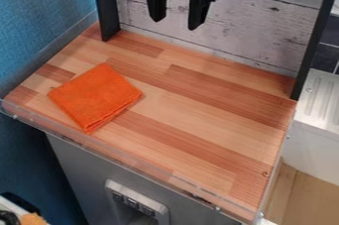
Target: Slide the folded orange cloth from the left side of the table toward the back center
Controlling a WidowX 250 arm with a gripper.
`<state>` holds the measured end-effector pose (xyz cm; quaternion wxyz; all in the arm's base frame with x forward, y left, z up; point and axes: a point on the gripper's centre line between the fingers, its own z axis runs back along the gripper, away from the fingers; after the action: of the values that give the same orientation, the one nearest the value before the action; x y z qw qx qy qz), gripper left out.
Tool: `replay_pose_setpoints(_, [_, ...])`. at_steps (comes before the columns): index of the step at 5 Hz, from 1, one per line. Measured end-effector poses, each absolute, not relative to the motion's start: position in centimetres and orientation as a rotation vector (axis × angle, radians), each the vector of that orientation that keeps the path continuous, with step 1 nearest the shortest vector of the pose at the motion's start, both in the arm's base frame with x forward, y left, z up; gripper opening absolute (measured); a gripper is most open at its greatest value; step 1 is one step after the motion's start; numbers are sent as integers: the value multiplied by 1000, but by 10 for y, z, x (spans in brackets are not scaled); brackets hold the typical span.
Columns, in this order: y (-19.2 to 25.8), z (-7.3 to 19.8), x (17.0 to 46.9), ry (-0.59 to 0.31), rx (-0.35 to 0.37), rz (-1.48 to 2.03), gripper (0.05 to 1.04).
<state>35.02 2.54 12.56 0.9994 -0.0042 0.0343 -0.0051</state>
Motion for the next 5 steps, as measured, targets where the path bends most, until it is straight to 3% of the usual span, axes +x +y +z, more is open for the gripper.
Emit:
replay_pose_setpoints(2, [44,114,335,80,-15,-82,999])
replay_pose_setpoints(5, [90,124,307,-38,-10,-224,996])
